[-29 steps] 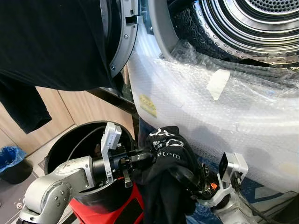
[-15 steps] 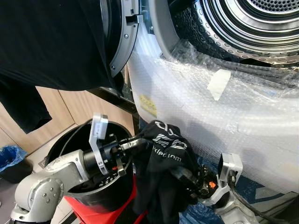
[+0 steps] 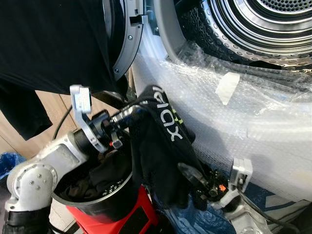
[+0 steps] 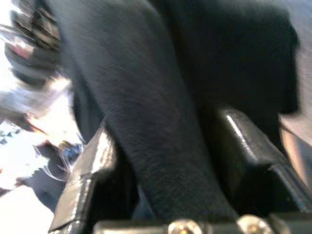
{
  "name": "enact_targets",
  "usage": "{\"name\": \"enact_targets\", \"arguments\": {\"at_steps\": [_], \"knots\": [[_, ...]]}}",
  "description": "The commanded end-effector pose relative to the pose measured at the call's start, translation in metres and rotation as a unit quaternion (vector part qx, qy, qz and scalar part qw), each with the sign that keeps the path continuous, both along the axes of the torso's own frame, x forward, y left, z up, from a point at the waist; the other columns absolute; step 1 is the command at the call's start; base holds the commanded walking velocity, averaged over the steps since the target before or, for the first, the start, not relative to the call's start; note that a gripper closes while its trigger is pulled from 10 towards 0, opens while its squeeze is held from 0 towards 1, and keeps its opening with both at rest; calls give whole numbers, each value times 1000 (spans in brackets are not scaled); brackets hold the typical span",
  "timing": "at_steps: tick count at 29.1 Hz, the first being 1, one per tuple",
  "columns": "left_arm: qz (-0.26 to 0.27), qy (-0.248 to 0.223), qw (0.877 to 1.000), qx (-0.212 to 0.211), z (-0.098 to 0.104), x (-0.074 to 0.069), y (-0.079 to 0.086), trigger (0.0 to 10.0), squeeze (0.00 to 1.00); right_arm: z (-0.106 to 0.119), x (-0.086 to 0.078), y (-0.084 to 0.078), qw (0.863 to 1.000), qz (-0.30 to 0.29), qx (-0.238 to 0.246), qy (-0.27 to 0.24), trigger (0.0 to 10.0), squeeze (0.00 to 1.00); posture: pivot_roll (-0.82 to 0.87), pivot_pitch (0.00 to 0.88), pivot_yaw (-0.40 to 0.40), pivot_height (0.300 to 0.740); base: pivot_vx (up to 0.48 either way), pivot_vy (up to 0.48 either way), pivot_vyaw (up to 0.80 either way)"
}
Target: Clothes washing
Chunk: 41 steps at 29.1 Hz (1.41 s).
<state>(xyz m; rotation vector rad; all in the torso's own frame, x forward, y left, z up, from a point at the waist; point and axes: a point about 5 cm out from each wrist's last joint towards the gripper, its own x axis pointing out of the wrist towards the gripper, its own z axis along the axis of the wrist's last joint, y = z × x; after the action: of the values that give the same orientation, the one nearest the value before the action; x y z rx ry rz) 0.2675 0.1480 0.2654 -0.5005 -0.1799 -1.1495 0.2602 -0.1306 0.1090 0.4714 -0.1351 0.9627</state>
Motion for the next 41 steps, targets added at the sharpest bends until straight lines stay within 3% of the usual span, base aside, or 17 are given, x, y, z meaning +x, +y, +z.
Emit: {"name": "enact_targets", "arguments": {"at_steps": [1, 3, 4, 9, 15, 22, 23, 25, 26, 27, 28, 31, 37, 38, 39, 41], "knots": [[17, -57, 998, -28, 26, -6, 14, 0, 0, -27, -4, -12, 997, -37, -50, 55, 10000, 1000, 165, 122, 73, 740, 0, 0, 0], [28, -63, 997, -29, 31, -6, 17, 0, 0, -52, -4, -22, 982, -69, -152, 91, 10000, 1000, 171, 129, 75, 740, 0, 0, 0], [29, -63, 997, -29, 31, -6, 18, 0, 0, -54, -5, -23, 980, -69, -165, 91, 10000, 1000, 171, 129, 75, 740, 0, 0, 0], [33, -60, 997, -31, 32, -6, 18, 0, 0, -89, -17, -45, 943, -70, -298, 132, 10000, 1000, 167, 131, 75, 740, 0, 0, 0], [38, -59, 997, -26, 34, -6, 19, 0, 0, -101, -21, -59, 930, -88, -334, 129, 10000, 1000, 169, 131, 76, 740, 0, 0, 0], [39, -60, 997, -23, 36, -6, 20, 0, 0, -102, -33, -70, 936, -73, -322, 121, 10000, 1000, 169, 131, 76, 740, 0, 0, 0], [38, -60, 997, -23, 36, -6, 20, 0, 0, -100, -33, -71, 941, -68, -309, 119, 10000, 0, 170, 130, 76, 740, 0, 0, 0], [36, -59, 997, -24, 36, -6, 19, 0, 0, -98, -33, -70, 944, -65, -301, 116, 10000, 0, 167, 130, 77, 740, 0, 0, 0], [35, -59, 997, -25, 36, -6, 19, 0, 0, -96, -32, -70, 948, -67, -292, 110, 6118, 0, 165, 130, 78, 740, 0, 0, 0], [35, -59, 997, -25, 36, -6, 19, 0, 0, -96, -32, -70, 948, -67, -292, 110, 6118, 0, 165, 130, 78, 740, 0, 0, 0], [34, -58, 997, -25, 35, -6, 18, 0, 0, -94, -31, -70, 950, -71, -284, 107, 0, 0, 165, 130, 78, 740, 0, 0, 0], [28, -57, 998, -21, 33, -6, 15, 0, 0, -87, -28, -69, 958, -69, -265, 90, 0, 0, 165, 130, 79, 740, 0, 0, 0], [26, -57, 998, -21, 34, -6, 15, 0, 0, -83, -30, -70, 960, -43, -267, 76, 0, 0, 163, 133, 79, 740, 0, 0, 0], [26, -57, 998, -22, 34, -7, 16, 0, 0, -83, -31, -71, 958, -40, -274, 78, 1098, 0, 163, 133, 78, 740, 0, 0, 0], [26, -56, 998, -22, 34, -7, 16, 0, 0, -84, -31, -72, 955, -41, -283, 78, 7333, 0, 163, 133, 78, 740, 0, 0, 0], [25, -56, 998, -23, 35, -7, 16, 0, 0, -85, -31, -74, 952, -43, -292, 78, 7333, 0, 163, 133, 78, 740, 0, 0, 0]]}}
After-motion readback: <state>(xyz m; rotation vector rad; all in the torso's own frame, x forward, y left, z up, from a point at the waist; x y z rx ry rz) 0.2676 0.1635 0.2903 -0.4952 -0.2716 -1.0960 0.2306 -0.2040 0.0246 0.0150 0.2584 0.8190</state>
